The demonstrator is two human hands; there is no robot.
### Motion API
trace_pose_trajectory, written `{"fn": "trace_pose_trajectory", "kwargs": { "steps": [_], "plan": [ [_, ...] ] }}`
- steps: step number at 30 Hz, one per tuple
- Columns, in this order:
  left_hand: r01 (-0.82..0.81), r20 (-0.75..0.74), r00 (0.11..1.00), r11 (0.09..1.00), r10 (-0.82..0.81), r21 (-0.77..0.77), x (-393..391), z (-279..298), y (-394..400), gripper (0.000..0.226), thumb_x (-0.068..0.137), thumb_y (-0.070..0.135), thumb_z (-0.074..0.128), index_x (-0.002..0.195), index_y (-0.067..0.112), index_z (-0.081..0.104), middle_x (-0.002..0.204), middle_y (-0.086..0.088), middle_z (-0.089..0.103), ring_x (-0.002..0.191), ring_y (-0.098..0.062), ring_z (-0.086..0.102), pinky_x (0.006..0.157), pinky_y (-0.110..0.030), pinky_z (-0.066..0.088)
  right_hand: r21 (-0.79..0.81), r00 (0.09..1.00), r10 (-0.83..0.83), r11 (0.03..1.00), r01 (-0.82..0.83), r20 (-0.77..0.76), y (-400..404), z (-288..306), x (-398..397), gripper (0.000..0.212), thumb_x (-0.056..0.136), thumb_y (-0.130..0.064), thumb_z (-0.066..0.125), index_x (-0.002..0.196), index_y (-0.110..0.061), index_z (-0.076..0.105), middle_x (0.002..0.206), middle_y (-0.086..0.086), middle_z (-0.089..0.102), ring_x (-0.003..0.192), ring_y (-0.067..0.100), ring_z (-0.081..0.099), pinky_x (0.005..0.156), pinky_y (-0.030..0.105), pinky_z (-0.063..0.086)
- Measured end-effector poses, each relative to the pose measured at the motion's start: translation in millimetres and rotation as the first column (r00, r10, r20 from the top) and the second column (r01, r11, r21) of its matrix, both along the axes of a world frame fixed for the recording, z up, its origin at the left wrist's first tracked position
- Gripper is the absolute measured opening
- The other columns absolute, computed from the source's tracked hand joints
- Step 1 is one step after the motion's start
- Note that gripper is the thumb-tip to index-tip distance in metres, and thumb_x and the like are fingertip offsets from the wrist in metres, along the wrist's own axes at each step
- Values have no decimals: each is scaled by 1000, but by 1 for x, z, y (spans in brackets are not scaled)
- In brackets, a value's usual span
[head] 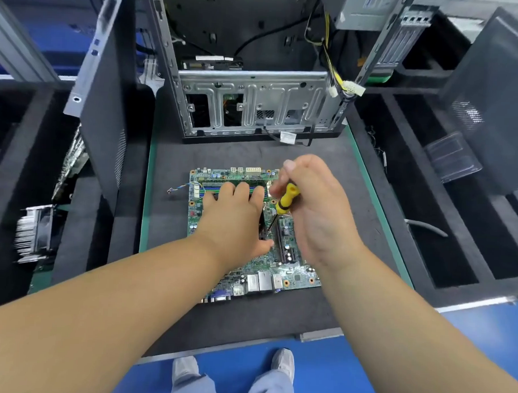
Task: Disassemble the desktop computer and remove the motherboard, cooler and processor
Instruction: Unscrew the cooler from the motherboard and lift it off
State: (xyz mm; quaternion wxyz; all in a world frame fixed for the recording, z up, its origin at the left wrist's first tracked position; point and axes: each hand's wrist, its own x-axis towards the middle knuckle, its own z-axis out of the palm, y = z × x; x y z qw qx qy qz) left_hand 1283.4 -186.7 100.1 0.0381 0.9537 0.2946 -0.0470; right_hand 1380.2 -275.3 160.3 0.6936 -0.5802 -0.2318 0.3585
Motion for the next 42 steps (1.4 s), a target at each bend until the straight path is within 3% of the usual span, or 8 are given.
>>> {"fn": "trace_pose_trajectory", "kwargs": {
  "steps": [4, 8, 13, 19, 27, 31, 37, 42],
  "plan": [
    [-2, 4, 1000, 1000, 2, 17, 0, 0, -1, 94, 70, 77, 54, 141, 18, 32, 125, -4, 41, 116, -29, 36, 97, -52, 38, 77, 987, -162, 984, 160, 24, 0, -8, -24, 25, 83, -40, 68, 83, -15, 63, 76, 2, 61, 67, 9, 56, 62, 18, 46],
    [1, 1, 1000, 1000, -1, 18, 1, 0, -1, 98, 70, 74, 56, 145, 18, 26, 127, -5, 41, 117, -29, 36, 97, -52, 35, 154, 958, -286, 946, 284, -5, 14, -4, -20, 27, 86, -16, 41, 59, -19, 47, 58, 5, 38, 55, 19, 33, 52, 27, 31],
    [2, 62, 998, 1000, -2, -14, -1, -2, 0, 68, 71, 66, 53, 125, 25, 45, 115, -2, 44, 107, -27, 36, 93, -50, 36, 181, 958, 197, 955, -236, 208, 26, -8, -13, 25, 72, -23, 41, 47, -19, 38, 47, -3, 32, 47, 15, 31, 51, 20, 27],
    [-2, 68, 998, 1000, 2, -2, -2, -4, -1, 79, 70, 72, 55, 130, 24, 40, 116, -2, 42, 112, -26, 36, 93, -49, 37, 180, 906, 422, 895, -409, -40, 16, 4, 16, 35, 78, -18, 32, 44, -18, 37, 42, -2, 26, 45, 11, 17, 48, 33, 8],
    [-5, 39, 999, 1000, 5, -3, -1, -3, -1, 93, 72, 74, 52, 143, 20, 25, 125, -4, 40, 119, -28, 35, 97, -52, 35, -76, 996, -75, 994, 79, 55, -2, -4, 3, 29, 82, -47, 58, 68, -22, 54, 66, -1, 53, 72, 24, 43, 71, 40, 37],
    [-12, 37, 999, 1000, 12, 5, -1, -3, -1, 94, 72, 72, 53, 145, 19, 25, 124, -4, 41, 118, -28, 36, 97, -51, 35, 56, 964, -263, 964, 260, 47, -1, -11, -14, 33, 88, -44, 52, 62, -23, 47, 59, -1, 43, 63, 20, 38, 62, 32, 33],
    [-15, 47, 999, 1000, 15, 4, 0, -5, 0, 90, 71, 71, 54, 141, 22, 28, 123, -1, 42, 118, -26, 37, 98, -49, 35, 284, 888, 455, 862, -420, -64, 4, -7, 30, 24, 64, -18, 46, 47, -16, 30, 43, -6, 27, 46, 9, 20, 50, 27, 16],
    [-22, 56, 998, 999, 23, -31, 1, 0, 2, 79, 70, 69, 54, 132, 23, 34, 118, -1, 43, 116, -26, 37, 95, -48, 36, 163, 869, 493, 863, -479, -55, 9, 1, 41, 14, 74, -22, 52, 65, -12, 47, 55, 4, 39, 52, 20, 30, 58, 39, 25]
  ]
}}
